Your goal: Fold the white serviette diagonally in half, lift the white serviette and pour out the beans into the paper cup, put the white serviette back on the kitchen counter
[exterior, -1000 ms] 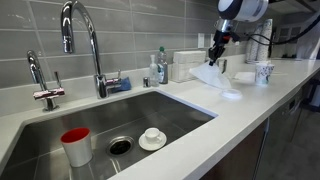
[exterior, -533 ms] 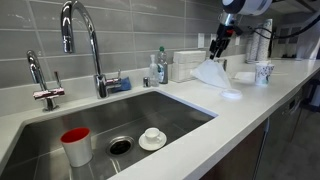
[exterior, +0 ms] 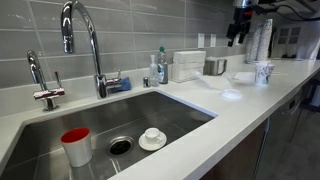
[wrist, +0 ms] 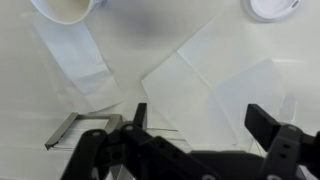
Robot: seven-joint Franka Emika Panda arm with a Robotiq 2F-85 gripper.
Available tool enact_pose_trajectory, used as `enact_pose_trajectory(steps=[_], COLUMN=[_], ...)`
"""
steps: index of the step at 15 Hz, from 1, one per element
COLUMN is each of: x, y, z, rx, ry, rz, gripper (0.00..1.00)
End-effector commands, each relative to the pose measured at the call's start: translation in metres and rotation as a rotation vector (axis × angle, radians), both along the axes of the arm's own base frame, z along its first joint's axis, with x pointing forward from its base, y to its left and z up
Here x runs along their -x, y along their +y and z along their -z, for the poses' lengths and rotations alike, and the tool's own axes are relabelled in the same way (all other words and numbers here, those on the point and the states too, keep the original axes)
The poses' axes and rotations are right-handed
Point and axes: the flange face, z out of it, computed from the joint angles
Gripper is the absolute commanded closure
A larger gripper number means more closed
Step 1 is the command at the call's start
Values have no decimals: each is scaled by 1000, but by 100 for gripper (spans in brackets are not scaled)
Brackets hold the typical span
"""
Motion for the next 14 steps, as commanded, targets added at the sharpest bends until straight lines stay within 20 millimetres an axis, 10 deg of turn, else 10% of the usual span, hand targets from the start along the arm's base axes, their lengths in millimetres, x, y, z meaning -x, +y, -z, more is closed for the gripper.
enact_pose_trajectory(steps=[1, 10, 14], x=[41, 142, 148], y=[-8, -92, -107], z=[-17, -69, -76], rx=[10, -34, -42], ry=[23, -120, -114], rz=[6, 177, 193], gripper=[1, 0, 0])
